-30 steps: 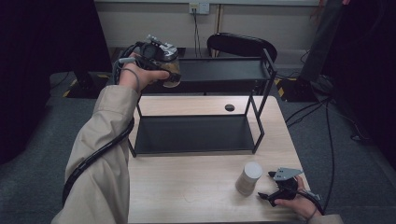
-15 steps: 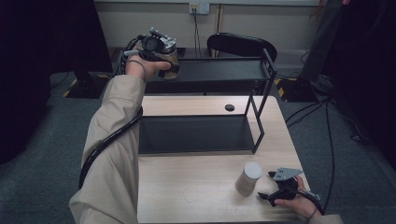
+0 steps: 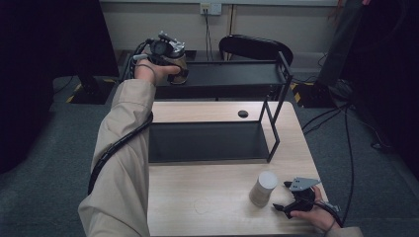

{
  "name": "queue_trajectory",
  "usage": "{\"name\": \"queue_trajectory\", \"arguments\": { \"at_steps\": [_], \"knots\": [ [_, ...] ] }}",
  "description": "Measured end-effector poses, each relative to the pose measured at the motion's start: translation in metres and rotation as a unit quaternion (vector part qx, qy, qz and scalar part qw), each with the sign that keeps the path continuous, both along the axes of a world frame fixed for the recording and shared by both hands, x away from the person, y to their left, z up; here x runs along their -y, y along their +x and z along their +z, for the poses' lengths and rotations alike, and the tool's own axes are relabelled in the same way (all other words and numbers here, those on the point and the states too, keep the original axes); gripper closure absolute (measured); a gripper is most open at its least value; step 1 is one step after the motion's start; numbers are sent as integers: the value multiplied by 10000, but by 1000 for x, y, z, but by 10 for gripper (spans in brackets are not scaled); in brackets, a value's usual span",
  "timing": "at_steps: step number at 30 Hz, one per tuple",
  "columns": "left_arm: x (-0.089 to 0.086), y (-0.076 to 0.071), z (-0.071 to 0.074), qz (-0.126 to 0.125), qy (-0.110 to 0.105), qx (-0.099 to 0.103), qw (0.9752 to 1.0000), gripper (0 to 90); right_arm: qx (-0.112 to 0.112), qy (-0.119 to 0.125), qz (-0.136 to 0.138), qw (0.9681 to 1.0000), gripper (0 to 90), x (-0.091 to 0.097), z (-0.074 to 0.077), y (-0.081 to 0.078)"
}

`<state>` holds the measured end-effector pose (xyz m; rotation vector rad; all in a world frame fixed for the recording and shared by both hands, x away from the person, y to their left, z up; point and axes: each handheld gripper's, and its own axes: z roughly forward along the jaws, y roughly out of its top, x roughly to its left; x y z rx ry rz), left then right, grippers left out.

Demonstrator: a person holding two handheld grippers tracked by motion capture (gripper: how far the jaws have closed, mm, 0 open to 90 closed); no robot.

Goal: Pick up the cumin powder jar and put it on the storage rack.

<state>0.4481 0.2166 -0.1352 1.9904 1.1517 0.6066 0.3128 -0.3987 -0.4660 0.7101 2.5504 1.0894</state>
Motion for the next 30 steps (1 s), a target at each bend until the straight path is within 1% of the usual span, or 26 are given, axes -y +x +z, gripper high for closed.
{"name": "queue_trajectory", "arguments": {
  "at_steps": [9,11,22,24,26,28,30],
  "knots": [
    [2,1,-3,14,-39,32,10000,302,-1,-1,-1,10000,0,0,0,0],
    [2,1,-4,33,-73,45,10000,302,0,-1,-1,10000,0,0,0,0],
    [2,-1,-7,46,-78,102,9999,301,1,0,0,10000,0,0,0,0],
    [2,-1,-8,74,-114,113,9998,300,1,0,0,10000,0,0,0,0],
    [1,-1,-9,78,-125,106,9998,262,1,-1,0,10000,0,0,0,0],
    [2,-2,-10,136,-115,134,9998,208,1,0,1,10000,0,0,0,0],
    [1,-2,-10,135,-166,116,9997,181,1,1,2,10000,0,0,0,0]
  ]
}}
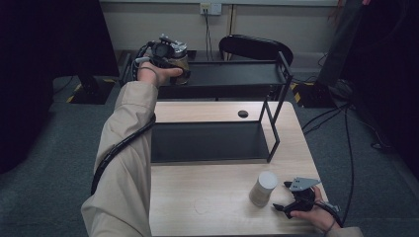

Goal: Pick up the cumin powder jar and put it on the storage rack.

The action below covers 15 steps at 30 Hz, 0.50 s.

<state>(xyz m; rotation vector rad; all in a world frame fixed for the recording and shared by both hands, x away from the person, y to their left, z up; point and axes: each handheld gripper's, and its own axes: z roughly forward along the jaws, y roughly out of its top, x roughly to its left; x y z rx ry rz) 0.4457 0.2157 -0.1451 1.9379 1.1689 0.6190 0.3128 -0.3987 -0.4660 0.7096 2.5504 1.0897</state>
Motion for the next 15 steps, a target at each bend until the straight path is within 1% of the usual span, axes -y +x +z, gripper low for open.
{"name": "queue_trajectory", "arguments": {
  "at_steps": [2,4,6,7,15],
  "knots": [
    [0,-1,1,6,-4,-20,10000,131,-1,0,-1,10000,0,0,0,0],
    [2,-3,2,46,3,28,10000,86,-1,1,-1,10000,0,0,0,0],
    [4,-6,3,129,-18,23,9999,21,0,0,0,10000,0,0,0,0],
    [5,-7,4,145,22,19,9999,1,0,0,0,10000,0,0,0,0],
    [1,-17,4,42,-86,101,9999,8,0,0,-1,10000,0,0,0,0]
  ]
}}
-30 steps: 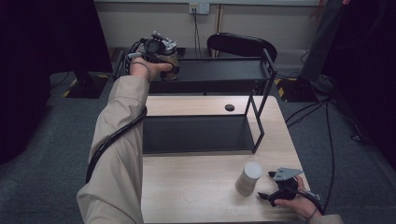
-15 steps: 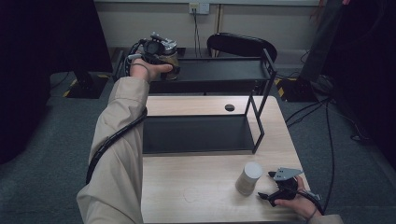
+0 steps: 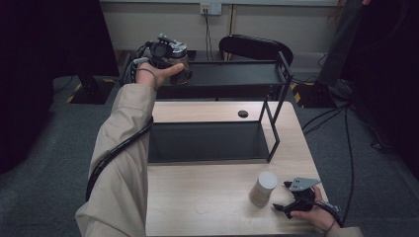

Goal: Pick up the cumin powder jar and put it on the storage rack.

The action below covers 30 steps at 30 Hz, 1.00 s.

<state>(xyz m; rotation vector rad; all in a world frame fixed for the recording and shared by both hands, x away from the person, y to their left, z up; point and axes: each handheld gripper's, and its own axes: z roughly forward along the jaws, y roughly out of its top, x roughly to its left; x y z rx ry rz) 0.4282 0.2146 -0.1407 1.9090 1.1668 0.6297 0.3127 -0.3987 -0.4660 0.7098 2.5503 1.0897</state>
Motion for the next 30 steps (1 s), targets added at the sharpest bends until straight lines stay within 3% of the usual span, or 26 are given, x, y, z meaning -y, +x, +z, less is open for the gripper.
{"name": "queue_trajectory", "arguments": {
  "at_steps": [10,20,30],
  "knots": [
    [-2,-14,-1,-77,10,8,10000,8,0,1,0,10000,0,0,0,0],
    [-7,-32,-5,-216,47,151,9996,9,0,1,0,10000,0,0,0,0],
    [-9,-43,-9,-382,150,97,9991,10,0,0,0,10000,0,0,0,0]
  ]
}}
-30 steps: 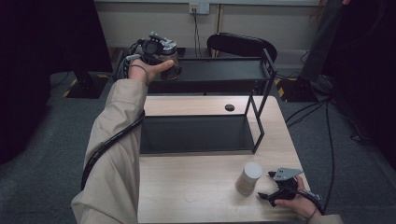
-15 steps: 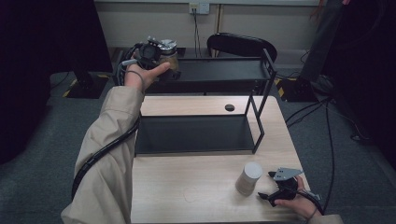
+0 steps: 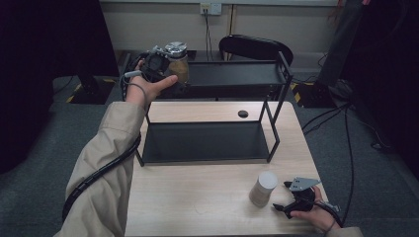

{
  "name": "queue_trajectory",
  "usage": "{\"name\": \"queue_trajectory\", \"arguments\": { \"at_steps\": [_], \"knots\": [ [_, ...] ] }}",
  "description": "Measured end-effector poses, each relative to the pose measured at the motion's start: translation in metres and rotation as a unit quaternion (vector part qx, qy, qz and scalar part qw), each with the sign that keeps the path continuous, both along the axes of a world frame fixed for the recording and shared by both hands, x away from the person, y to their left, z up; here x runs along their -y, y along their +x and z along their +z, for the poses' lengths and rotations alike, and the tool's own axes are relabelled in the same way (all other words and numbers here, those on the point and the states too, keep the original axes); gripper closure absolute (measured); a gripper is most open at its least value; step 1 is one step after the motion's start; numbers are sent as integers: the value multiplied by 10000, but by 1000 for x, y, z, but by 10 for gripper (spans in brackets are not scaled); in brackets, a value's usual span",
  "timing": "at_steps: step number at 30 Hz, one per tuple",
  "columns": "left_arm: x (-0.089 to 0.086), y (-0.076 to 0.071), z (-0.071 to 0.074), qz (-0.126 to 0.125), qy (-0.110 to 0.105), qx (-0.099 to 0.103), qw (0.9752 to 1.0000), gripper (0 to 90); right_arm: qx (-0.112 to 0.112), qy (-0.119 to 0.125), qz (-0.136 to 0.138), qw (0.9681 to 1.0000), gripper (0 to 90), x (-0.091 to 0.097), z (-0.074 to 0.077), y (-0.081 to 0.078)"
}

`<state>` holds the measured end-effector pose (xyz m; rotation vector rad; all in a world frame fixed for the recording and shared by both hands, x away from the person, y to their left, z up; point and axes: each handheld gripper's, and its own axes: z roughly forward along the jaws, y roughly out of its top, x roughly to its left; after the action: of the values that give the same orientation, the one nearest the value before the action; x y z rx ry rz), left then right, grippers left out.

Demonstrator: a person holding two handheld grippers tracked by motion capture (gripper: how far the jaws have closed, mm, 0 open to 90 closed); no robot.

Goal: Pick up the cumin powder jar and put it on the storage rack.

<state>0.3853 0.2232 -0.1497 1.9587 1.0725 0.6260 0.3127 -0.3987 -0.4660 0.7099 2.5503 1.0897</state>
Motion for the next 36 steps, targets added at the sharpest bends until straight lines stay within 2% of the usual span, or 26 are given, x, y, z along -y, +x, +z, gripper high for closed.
{"name": "queue_trajectory", "arguments": {
  "at_steps": [13,19,22,36],
  "knots": [
    [-2,-15,-7,-66,63,7,10000,14,0,1,-1,10000,0,0,0,0],
    [-5,-21,-16,-101,49,22,9999,17,-1,1,-1,10000,0,0,0,0],
    [-4,-24,-20,-131,112,28,9998,18,0,1,0,10000,0,0,0,0],
    [-13,-39,-40,-227,44,-16,9997,20,-1,1,-1,10000,0,0,0,0]
  ]
}}
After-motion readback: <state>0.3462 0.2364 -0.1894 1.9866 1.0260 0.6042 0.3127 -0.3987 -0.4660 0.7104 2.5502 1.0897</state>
